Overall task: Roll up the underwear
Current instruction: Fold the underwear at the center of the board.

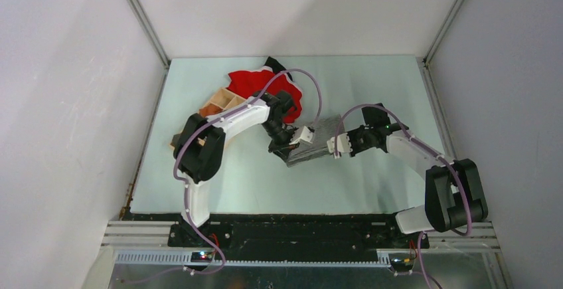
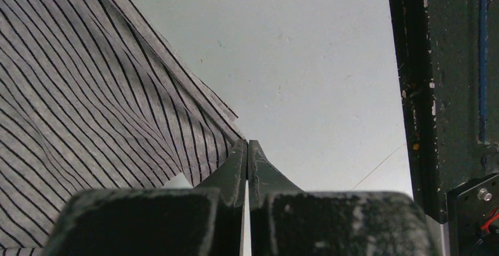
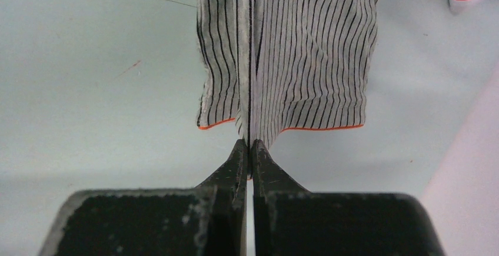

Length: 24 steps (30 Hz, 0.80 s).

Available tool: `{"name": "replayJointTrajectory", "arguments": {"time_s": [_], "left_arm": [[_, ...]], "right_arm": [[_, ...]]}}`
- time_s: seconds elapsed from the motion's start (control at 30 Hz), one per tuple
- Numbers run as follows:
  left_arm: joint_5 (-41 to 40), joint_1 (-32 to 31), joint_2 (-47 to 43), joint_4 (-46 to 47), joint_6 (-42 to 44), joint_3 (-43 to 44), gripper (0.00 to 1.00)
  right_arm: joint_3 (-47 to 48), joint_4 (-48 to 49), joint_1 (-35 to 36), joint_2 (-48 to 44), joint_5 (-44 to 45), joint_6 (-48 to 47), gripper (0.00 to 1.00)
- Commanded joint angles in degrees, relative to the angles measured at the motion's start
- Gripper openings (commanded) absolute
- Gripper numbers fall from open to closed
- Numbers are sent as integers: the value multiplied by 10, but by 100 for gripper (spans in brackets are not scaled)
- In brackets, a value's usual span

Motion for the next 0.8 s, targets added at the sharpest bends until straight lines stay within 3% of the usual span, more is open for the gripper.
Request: {"name": "replayJointTrajectory", "arguments": {"time_s": [0.0, 0.17, 0.77], "left_arm": [[33, -3, 3, 13, -32, -1, 0], [33, -4, 10, 33, -55, -8, 0], [-30, -8, 27, 99, -99, -43, 0]], "right_arm": [[-1, -45, -4, -21, 2, -14, 0], [-5, -61, 0, -11, 11, -9, 0], [-35, 25, 40, 44, 60, 87, 0]]}}
